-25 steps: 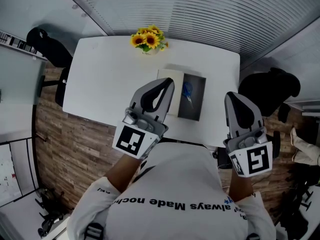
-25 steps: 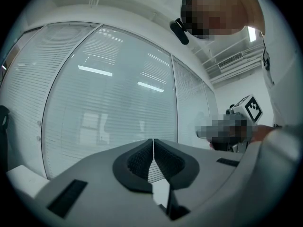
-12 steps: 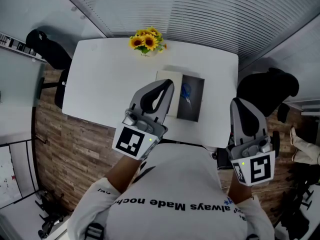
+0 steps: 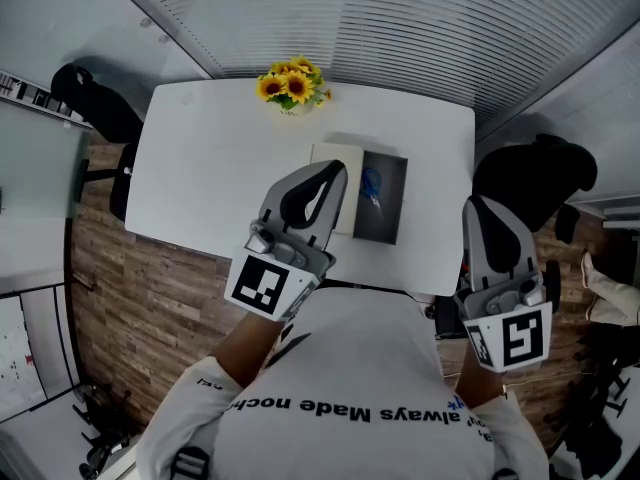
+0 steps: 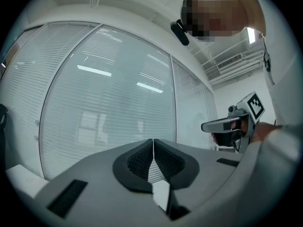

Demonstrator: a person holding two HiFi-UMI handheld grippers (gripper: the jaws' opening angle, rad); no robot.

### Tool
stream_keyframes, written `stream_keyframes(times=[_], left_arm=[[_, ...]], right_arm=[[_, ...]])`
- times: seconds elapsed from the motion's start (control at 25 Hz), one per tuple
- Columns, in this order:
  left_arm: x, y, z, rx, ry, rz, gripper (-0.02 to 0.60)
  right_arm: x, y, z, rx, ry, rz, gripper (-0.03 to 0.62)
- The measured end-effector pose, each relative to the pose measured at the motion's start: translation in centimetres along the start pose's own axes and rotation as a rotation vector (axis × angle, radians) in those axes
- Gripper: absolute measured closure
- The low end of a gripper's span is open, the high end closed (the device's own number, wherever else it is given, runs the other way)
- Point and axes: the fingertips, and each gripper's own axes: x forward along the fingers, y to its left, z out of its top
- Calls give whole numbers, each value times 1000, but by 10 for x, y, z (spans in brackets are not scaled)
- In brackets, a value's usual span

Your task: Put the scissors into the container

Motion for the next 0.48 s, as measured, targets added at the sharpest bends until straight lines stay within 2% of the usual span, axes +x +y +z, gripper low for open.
stream_keyframes(times=[0.48], left_arm=[[0,0,-1,-8,4,-1,557]], right_arm=[[0,-4,1,4,-8,-19,588]])
